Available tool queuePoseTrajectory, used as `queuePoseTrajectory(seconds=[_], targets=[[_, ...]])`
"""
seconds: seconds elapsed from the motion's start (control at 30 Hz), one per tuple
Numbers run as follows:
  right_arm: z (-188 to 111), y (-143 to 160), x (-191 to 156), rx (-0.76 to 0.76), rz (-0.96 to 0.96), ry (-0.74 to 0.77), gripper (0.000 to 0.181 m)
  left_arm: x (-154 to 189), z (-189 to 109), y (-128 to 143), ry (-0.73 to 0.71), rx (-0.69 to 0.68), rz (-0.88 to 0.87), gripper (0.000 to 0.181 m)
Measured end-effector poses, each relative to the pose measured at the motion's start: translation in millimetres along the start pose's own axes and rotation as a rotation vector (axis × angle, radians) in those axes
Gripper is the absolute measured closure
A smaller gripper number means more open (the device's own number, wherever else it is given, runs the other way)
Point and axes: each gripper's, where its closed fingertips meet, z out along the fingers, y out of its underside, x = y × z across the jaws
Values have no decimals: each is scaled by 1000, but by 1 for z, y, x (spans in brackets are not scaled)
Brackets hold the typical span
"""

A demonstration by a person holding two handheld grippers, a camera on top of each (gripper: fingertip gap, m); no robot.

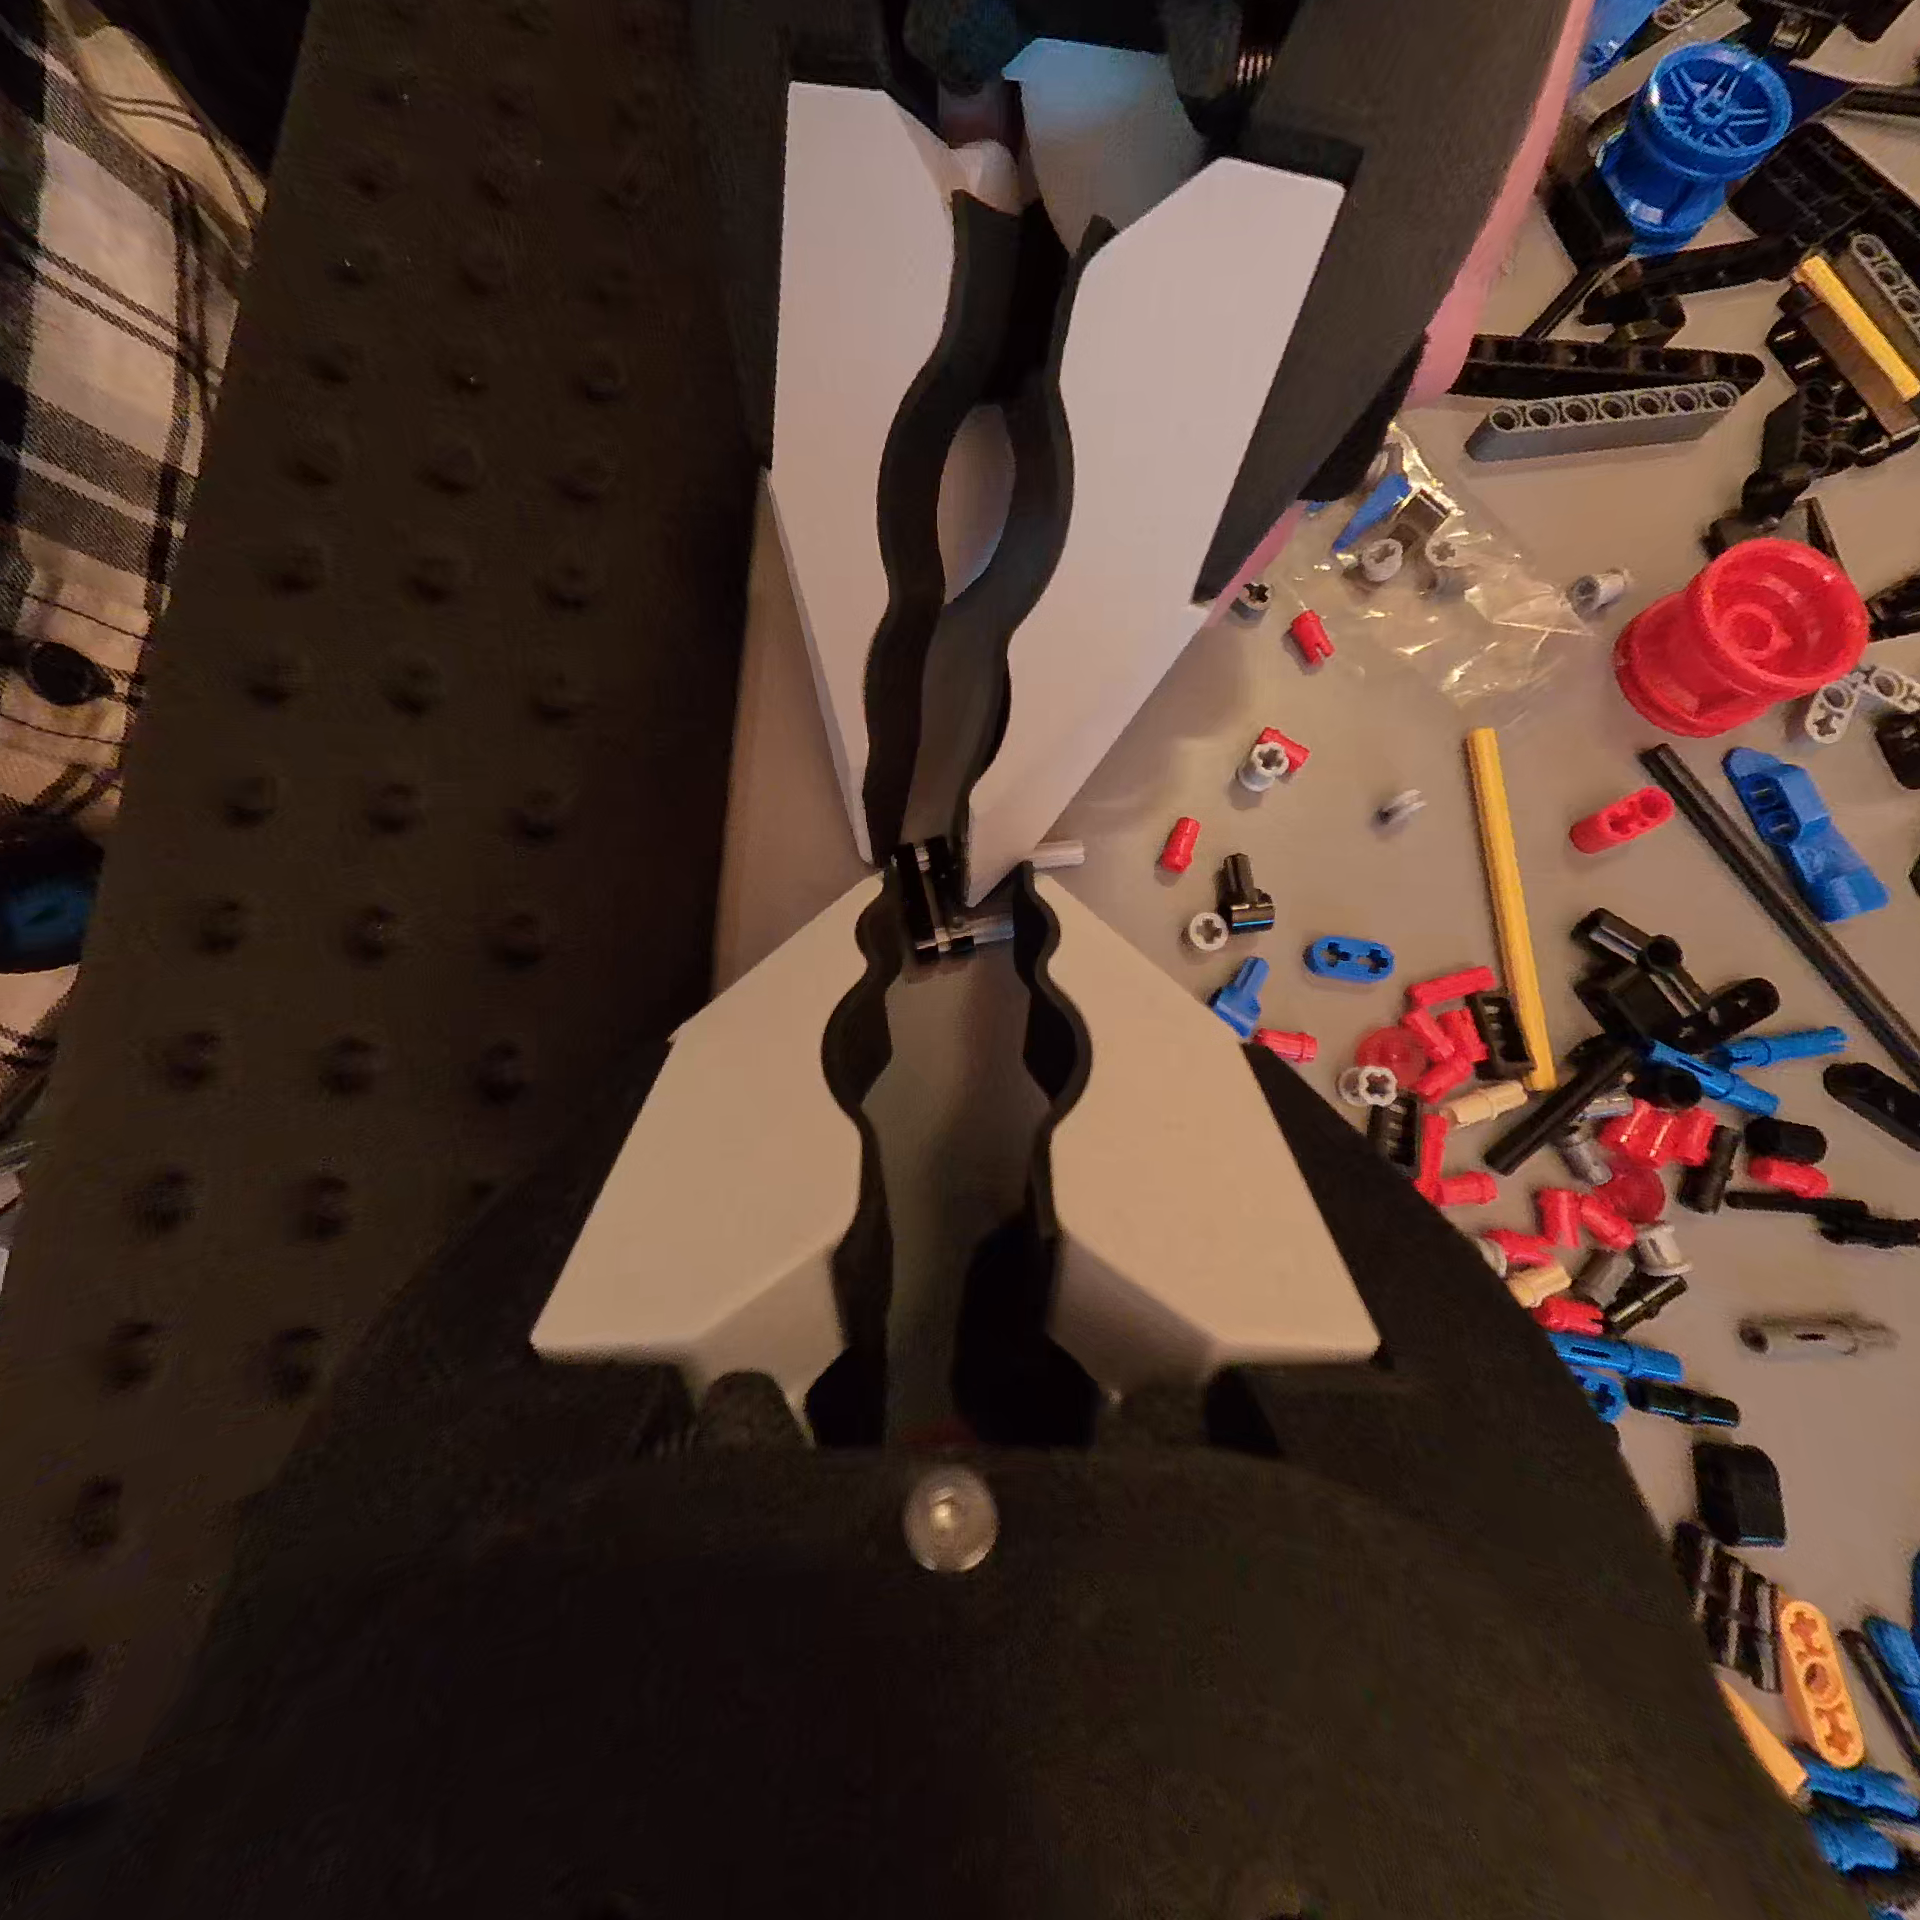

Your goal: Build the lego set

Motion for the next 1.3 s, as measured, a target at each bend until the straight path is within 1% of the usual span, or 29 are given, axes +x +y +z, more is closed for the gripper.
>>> queuePoseTrajectory(seconds=[0.17,0.23,0.27,0.3,0.33,0.4,0.5,0.57,0.97,1.2,1.3], targets=[[-1,1,1,-15,3,24,160,-2,-1,-1,-23,-9,-2,165],[-2,2,3,-12,4,42,161,-6,-8,0,-45,-15,-12,159],[-3,2,2,-11,3,46,172,-11,-12,1,-75,-21,-26,148],[-3,3,3,-9,-2,58,172,-15,-16,5,-96,-37,-44,145],[-3,3,3,-4,-2,65,172,-18,-18,9,-113,-54,-57,145],[-3,3,3,6,5,69,172,-15,-15,13,-98,-74,-86,142],[-3,3,3,6,2,81,172,-13,-9,10,-96,-75,-105,148],[-2,3,4,13,11,92,172,-14,-5,8,-111,-68,-106,156],[-1,2,5,23,20,151,172,-17,-2,6,-166,-42,-146,159],[-1,3,5,24,34,150,173,-17,-2,6,-169,-32,-160,160],[-2,3,5,27,29,158,173,-17,-2,6,-145,-25,-190,159]])
